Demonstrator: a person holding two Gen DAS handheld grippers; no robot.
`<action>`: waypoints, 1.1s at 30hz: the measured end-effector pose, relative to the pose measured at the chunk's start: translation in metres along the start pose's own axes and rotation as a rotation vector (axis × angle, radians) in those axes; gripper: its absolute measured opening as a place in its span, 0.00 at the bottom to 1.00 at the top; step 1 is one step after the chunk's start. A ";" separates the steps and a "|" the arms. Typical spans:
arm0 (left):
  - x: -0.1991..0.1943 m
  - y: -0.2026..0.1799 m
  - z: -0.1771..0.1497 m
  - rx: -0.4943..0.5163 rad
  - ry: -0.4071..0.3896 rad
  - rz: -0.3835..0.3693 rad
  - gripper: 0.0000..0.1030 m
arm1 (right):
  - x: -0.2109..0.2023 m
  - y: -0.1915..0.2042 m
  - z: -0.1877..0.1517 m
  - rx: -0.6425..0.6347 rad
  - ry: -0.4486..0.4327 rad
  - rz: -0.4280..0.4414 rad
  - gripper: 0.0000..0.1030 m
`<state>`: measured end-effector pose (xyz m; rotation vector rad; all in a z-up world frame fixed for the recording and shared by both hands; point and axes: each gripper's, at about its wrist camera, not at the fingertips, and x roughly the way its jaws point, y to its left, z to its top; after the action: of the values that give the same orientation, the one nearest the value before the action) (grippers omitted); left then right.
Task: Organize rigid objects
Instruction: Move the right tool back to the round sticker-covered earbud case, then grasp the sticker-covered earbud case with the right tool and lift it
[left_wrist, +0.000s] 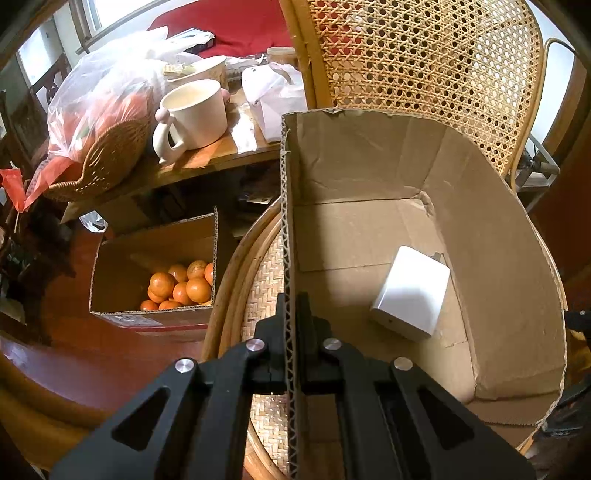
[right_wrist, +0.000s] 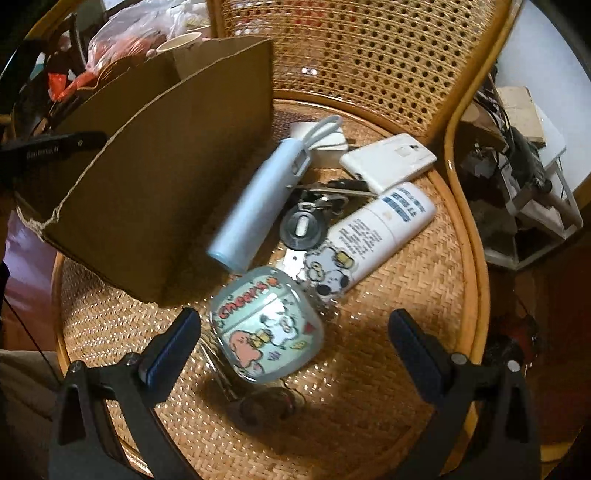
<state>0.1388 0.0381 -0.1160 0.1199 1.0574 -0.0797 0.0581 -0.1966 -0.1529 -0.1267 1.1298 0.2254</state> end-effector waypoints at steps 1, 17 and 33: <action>0.000 0.000 0.000 0.002 0.000 0.001 0.03 | 0.001 0.003 0.001 -0.014 -0.002 -0.007 0.84; -0.001 0.000 0.000 -0.003 -0.001 0.007 0.03 | -0.008 0.003 0.003 0.060 -0.028 0.033 0.64; -0.001 0.000 0.000 -0.013 -0.002 0.009 0.03 | -0.050 -0.018 0.034 0.189 -0.208 0.058 0.64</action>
<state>0.1389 0.0382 -0.1151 0.1128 1.0557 -0.0650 0.0721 -0.2129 -0.0939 0.0960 0.9431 0.1779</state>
